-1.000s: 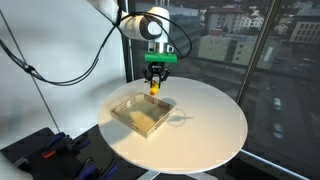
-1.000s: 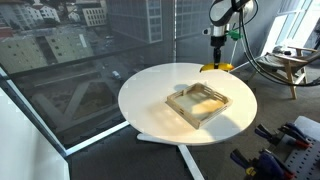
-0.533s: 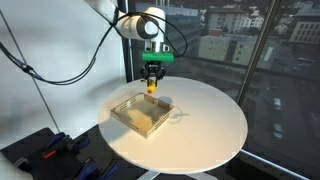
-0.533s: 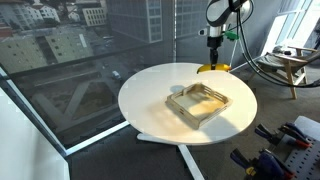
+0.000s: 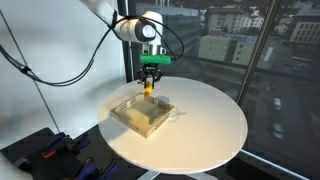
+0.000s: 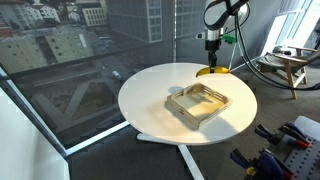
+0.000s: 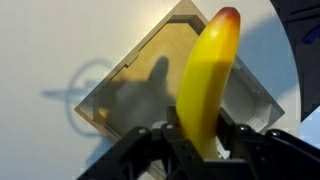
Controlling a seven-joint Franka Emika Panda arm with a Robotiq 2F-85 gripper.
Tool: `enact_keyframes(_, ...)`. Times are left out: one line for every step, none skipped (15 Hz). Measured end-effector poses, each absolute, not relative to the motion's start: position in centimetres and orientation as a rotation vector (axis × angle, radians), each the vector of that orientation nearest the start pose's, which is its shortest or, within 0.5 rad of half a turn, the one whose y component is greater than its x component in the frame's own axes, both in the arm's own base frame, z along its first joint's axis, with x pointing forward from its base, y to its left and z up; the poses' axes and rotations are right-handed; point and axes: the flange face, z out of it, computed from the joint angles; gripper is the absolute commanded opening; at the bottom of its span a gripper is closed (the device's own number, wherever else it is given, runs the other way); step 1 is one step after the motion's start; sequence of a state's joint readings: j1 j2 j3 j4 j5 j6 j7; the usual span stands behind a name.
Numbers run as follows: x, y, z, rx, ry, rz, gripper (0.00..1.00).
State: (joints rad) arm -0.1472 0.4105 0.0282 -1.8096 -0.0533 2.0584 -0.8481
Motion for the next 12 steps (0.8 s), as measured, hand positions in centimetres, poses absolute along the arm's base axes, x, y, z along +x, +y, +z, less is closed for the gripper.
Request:
enact_keyframes(62.2,-7.7,30.1,-2.862,-1.147,0.252,0.16)
enact_keyframes(62.1,-7.5,29.8,-2.855,-1.154,0.259,0.16)
enact_keyframes(62.0,-7.3,29.5,-2.848,-1.165,0.264,0.16)
enact_keyframes(62.0,-7.0,29.3,-2.842,-1.179,0.265,0.16)
enact_keyframes(61.9,-6.8,29.0,-2.839,-1.191,0.260,0.16)
enact_keyframes(61.9,-6.6,28.7,-2.839,-1.202,0.251,0.16)
enact_keyframes(61.8,-6.5,28.3,-2.839,-1.210,0.242,0.16)
enact_keyframes(61.7,-6.3,27.9,-2.839,-1.219,0.231,0.16)
enact_keyframes(61.6,-6.3,27.4,-2.838,-1.228,0.222,0.16)
enact_keyframes(61.5,-6.2,26.9,-2.837,-1.237,0.212,0.16)
enact_keyframes(61.4,-6.2,26.3,-2.837,-1.244,0.204,0.16)
enact_keyframes(61.4,-6.2,25.8,-2.837,-1.249,0.196,0.16)
